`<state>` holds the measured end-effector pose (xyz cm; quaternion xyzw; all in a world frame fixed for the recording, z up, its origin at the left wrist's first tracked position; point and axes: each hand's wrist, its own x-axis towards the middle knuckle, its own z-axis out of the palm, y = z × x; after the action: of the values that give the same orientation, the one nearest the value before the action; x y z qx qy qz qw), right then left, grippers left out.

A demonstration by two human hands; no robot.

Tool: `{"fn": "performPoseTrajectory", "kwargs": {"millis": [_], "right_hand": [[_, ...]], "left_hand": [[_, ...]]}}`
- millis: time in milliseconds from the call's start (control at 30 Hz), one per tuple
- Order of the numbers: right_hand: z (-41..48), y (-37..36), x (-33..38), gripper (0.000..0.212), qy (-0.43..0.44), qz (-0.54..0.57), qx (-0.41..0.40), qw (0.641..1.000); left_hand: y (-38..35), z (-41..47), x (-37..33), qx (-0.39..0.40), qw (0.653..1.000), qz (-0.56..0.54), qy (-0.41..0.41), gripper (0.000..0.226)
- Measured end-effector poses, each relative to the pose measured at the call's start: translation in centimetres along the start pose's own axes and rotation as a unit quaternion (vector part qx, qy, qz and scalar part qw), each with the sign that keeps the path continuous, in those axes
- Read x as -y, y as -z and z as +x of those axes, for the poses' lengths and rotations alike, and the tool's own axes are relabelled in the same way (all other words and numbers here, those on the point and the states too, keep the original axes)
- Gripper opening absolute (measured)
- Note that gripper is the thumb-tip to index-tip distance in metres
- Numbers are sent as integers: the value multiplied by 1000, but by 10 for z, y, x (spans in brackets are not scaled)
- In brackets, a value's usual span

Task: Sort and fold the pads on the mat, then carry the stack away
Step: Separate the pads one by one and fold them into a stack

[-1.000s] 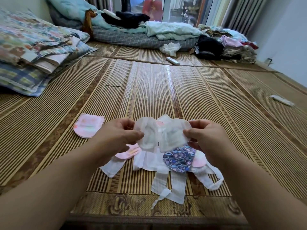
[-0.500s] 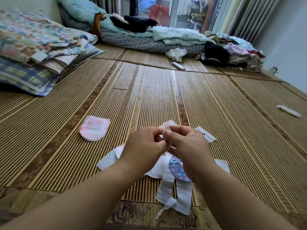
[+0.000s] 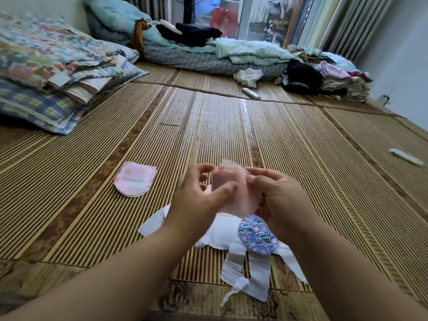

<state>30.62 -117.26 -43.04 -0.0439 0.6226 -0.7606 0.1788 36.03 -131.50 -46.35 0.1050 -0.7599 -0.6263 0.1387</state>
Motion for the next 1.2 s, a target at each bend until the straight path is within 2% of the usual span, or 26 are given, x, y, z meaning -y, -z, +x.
{"fn": "performPoseTrajectory", "kwargs": {"millis": [33, 67, 133, 200, 267, 367, 433, 500, 600, 733, 833, 933, 1000, 1200], "right_hand": [[1, 1, 2, 15, 3, 23, 13, 1000], [1, 1, 4, 16, 6, 45, 22, 999], [2, 1, 5, 16, 14, 73, 25, 997], [4, 0, 3, 17, 18, 76, 11, 997], [6, -1, -2, 18, 15, 75, -5, 997], [9, -4, -9, 14, 7, 55, -3, 998], [11, -5, -14, 12, 1, 33, -1, 999], [13, -3, -18, 13, -2, 13, -4, 1000], [17, 3, -19, 13, -5, -4, -16, 1000], [21, 16, -19, 10, -12, -30, -33, 999], [26, 25, -18, 9, -19, -41, -44, 998], [31, 31, -17, 8, -28, -37, -54, 997], [33, 33, -17, 8, -30, -36, -57, 997], [29, 37, -17, 7, -20, -64, -61, 996]], "left_hand": [[4, 2, 0, 32, 993, -94, 67, 70], [8, 4, 2, 75, 970, -197, 121, 75], [16, 5, 2, 148, 910, -332, 199, 68], [21, 3, 1, 191, 888, -356, 221, 56], [23, 1, 1, 205, 893, -341, 212, 47], [29, 3, 3, 173, 910, -307, 219, 31], [39, 12, 7, 110, 915, -314, 227, 18], [57, 27, 14, 23, 924, -309, 223, 16], [96, 53, 33, -105, 955, -186, 205, 10], [134, 76, 68, -219, 954, -37, 202, 20], [143, 84, 85, -256, 945, 37, 202, 23], [143, 86, 92, -271, 928, 208, 149, 20], [142, 84, 92, -273, 911, 284, 120, 22], [139, 75, 87, -294, 892, 331, 90, 37]]}}
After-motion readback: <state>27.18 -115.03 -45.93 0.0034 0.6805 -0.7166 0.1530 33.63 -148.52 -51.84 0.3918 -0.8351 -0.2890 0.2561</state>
